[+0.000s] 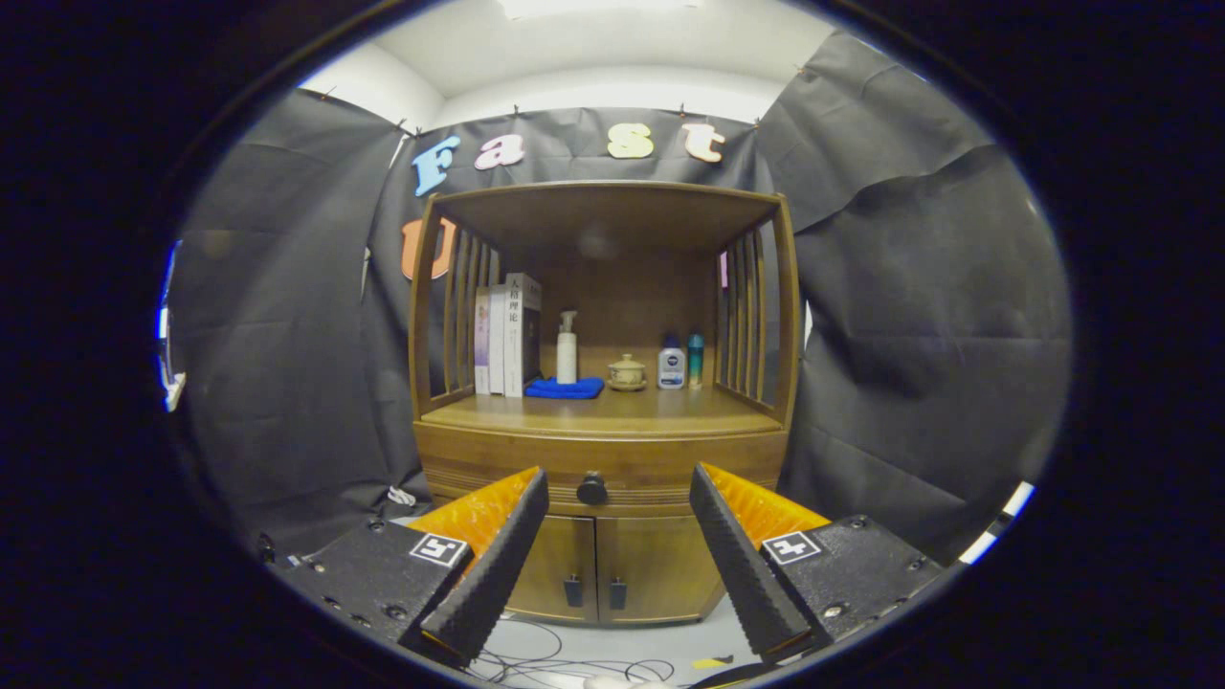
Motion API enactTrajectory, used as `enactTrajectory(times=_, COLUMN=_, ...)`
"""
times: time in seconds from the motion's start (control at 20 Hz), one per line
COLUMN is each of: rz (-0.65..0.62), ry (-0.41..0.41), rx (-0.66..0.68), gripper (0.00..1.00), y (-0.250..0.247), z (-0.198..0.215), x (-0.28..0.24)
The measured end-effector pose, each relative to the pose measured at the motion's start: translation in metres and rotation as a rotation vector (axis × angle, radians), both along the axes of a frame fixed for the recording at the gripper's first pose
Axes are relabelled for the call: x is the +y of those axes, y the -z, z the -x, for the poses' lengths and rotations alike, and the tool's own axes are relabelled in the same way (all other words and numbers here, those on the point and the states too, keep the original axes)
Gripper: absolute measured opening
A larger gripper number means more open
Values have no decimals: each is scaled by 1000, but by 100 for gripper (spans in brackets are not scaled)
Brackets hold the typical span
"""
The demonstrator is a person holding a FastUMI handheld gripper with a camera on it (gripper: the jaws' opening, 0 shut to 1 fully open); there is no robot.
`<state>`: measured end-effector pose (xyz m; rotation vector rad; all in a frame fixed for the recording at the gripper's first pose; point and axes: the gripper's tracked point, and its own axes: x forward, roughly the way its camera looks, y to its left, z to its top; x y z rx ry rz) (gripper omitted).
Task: Pull open the drawer, take out the items inside it, and place them on the countertop above the cabinet.
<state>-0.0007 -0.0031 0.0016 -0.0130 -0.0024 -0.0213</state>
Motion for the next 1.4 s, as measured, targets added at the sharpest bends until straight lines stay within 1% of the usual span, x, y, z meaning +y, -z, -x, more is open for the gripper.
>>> enactTrajectory(times=0.25, rz=23, ry=-10, rx=-3, gripper=97, y=-4, z=-27, x=8)
enactTrajectory(times=0.55, rz=51, ry=-20, rx=9, gripper=97, y=3, z=-79, x=23)
enactTrajectory(times=0.75, rz=48, ry=-16, rx=30, gripper=97, y=23, z=-123, x=28)
enactTrajectory(times=0.95, rz=57, ry=1, rx=84, gripper=97, y=57, z=-166, x=25)
enactTrajectory(times=1.2, rz=49, ry=7, rx=148, gripper=97, y=97, z=-204, x=21)
enactTrajectory(times=1.4, rz=35, ry=13, rx=186, gripper=97, y=116, z=-227, x=18)
